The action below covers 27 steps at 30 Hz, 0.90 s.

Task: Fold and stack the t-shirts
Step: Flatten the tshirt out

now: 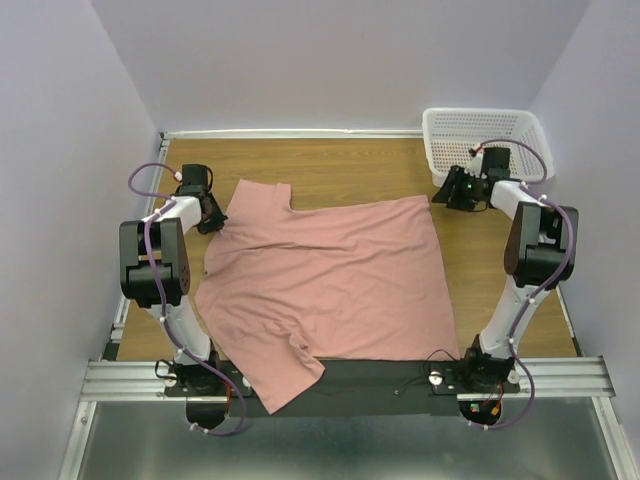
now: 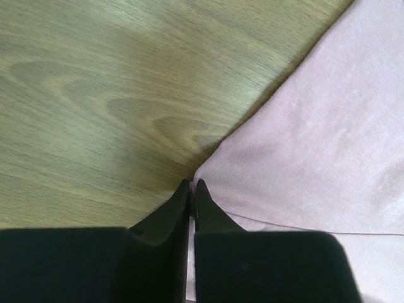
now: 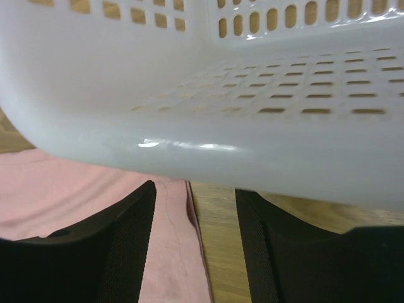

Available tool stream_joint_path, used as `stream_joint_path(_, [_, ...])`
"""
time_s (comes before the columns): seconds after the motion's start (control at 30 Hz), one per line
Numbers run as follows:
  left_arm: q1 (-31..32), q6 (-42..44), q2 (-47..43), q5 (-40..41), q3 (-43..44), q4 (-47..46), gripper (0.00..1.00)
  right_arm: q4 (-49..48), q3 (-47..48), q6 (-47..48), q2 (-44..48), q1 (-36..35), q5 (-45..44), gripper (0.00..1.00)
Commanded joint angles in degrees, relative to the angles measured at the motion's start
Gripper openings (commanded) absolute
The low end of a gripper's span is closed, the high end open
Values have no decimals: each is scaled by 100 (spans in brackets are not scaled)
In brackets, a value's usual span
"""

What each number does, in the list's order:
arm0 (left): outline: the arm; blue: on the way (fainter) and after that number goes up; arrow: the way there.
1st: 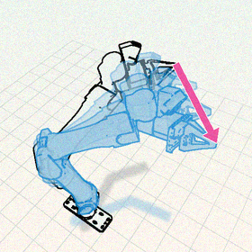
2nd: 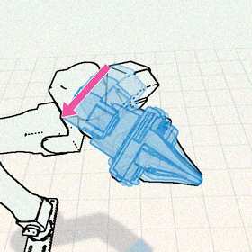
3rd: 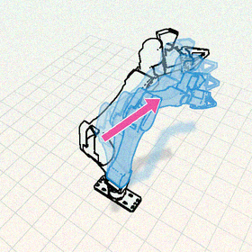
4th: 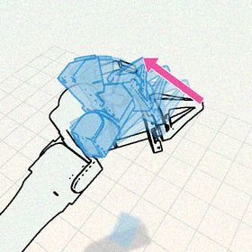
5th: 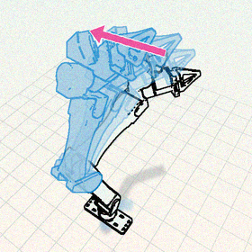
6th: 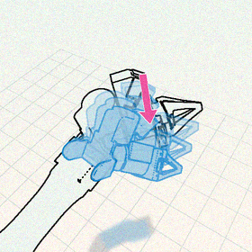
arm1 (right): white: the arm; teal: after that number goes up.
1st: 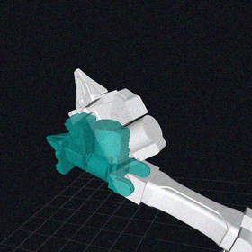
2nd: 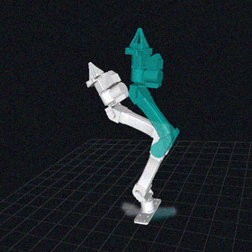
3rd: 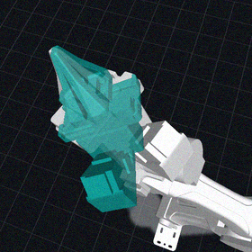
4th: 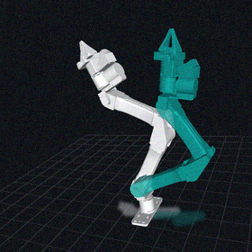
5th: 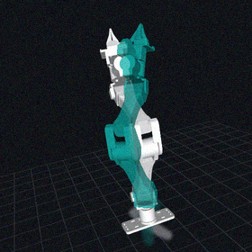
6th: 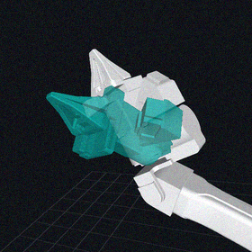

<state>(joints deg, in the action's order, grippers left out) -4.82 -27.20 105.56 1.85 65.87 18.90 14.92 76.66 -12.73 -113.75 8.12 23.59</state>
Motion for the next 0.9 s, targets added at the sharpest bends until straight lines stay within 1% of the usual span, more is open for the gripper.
stream_joint_path(0.0, [42, 110, 114, -123, 84, 18, 0, 20, -81, 376, 81, -223, -425, 64])
stream_joint_path(0.13, [42, 101, 105, -1, 84, 70, 0, 11, -108, 736, 81, -565, -873, 64])
stream_joint_path(0.17, [42, 66, 79, 17, 50, 79, 0, -15, -125, 815, 116, -766, -1039, 64])
stream_joint_path(0.2, [42, 40, 70, 44, 32, 97, 1, -33, -125, 938, 125, -803, -1363, 64])
stream_joint_path(0.27, [34, -30, 53, 166, -12, 132, 0, -129, -151, 1027, 108, -1118, -1820, 64])
stream_joint_path(0.37, [-19, -127, 9, 325, -109, 184, 0, -357, -204, 975, 108, -1286, -2174, 64])
stream_joint_path(0.53, [-300, -145, -202, 772, -311, 229, 0, -446, -126, 904, 46, -1453, -2324, 63])
stream_joint_path(0.77, [-326, -163, -246, 914, -355, 185, 0, -446, 339, 807, -173, -1506, -2307, 61])
stream_joint_path(0.87, [-318, -154, -194, 888, -294, 158, 0, -455, 638, 886, -401, -1515, -2017, 61])
